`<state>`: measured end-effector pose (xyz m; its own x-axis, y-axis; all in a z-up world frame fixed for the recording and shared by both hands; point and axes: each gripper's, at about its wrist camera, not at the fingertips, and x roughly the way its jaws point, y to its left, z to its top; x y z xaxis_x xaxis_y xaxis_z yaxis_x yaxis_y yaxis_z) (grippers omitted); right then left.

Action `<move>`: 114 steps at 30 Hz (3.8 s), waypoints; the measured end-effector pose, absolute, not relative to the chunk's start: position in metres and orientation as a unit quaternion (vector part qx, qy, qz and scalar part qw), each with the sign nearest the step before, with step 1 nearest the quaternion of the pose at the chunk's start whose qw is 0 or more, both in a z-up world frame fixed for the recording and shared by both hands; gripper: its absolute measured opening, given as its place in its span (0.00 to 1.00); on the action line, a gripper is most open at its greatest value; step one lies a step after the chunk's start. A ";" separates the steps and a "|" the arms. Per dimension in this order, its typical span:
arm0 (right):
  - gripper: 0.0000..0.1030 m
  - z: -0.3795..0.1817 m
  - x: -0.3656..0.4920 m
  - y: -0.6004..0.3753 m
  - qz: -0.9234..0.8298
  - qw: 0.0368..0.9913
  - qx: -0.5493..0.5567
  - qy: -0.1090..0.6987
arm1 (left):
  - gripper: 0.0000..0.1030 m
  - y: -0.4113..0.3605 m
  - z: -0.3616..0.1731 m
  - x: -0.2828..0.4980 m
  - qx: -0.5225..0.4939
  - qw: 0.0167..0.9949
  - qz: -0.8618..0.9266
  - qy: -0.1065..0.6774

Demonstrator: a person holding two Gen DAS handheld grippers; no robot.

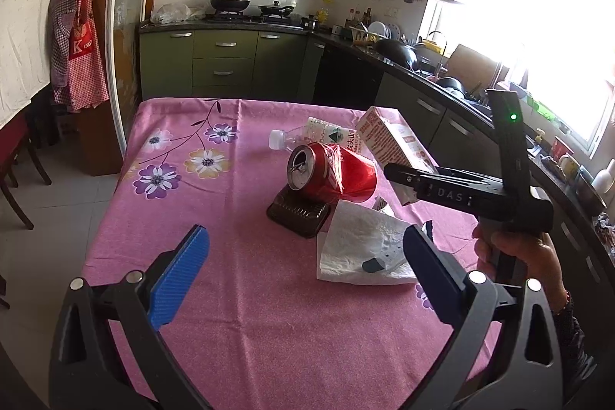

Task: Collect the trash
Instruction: 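Grasp the red-and-white milk carton with the right gripper, then drop the milk carton into the bin with the right gripper, then move the left gripper toward the white toothpaste tube on the tissue, then grasp the toothpaste tube with the left gripper and drop it into the bin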

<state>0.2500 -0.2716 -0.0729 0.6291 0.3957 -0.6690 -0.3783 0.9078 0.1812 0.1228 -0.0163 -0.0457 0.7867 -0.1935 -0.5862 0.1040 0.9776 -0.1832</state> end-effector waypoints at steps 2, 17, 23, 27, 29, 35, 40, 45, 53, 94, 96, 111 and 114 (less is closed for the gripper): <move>0.53 -0.065 0.239 -0.284 0.213 0.906 0.017 0.364 | 0.93 -0.018 -0.044 0.122 -0.069 0.943 -0.082 0.315; 0.53 -0.103 0.193 -0.542 -0.071 0.904 0.104 0.409 | 0.93 -0.055 -0.050 0.124 -0.040 0.936 -0.124 0.327; 0.75 -0.140 0.204 -0.584 -0.125 0.886 0.124 0.429 | 0.93 -0.072 -0.055 0.129 -0.022 0.929 -0.150 0.338; 0.75 -0.133 0.192 -0.581 -0.124 0.896 0.128 0.406 | 0.93 -0.083 -0.061 0.134 -0.004 0.922 -0.176 0.346; 0.75 -0.126 0.183 -0.572 -0.118 0.902 0.124 0.397 | 0.93 -0.089 -0.066 0.139 0.002 0.915 -0.195 0.352; 0.76 -0.106 0.161 -0.546 -0.091 0.916 0.108 0.376 | 0.93 -0.111 -0.079 0.159 0.028 0.888 -0.281 0.363; 0.77 -0.095 0.141 -0.530 -0.077 0.922 0.100 0.365 | 0.93 -0.140 -0.093 0.181 0.067 0.847 -0.367 0.379; 0.77 -0.091 0.131 -0.523 -0.071 0.925 0.093 0.362 | 0.86 -0.166 -0.102 0.201 0.122 0.822 -0.395 0.392; 0.77 -0.101 0.129 -0.525 -0.062 0.921 0.101 0.372 | 0.57 -0.187 -0.120 0.222 0.193 0.787 -0.402 0.426; 0.77 -0.087 0.116 -0.530 -0.038 0.930 0.112 0.349 | 0.16 -0.204 -0.078 0.206 0.221 0.784 -0.417 0.403; 0.77 -0.082 0.106 -0.540 -0.049 0.932 0.117 0.340 | 0.16 -0.223 -0.069 0.203 0.223 0.778 -0.436 0.394; 0.77 -0.084 0.025 -0.624 -0.146 0.920 0.177 0.317 | 0.16 -0.449 -0.097 0.242 0.242 0.723 -0.521 0.384; 0.77 -0.091 0.016 -0.635 -0.157 0.915 0.187 0.321 | 0.21 -0.478 -0.117 0.257 0.242 0.724 -0.508 0.400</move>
<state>0.0158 -0.6354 -0.0911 0.7450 -0.1670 -0.6458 0.4074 0.8805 0.2423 0.2572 -0.4778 -0.1170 0.1646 -0.5411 -0.8247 0.9286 0.3669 -0.0554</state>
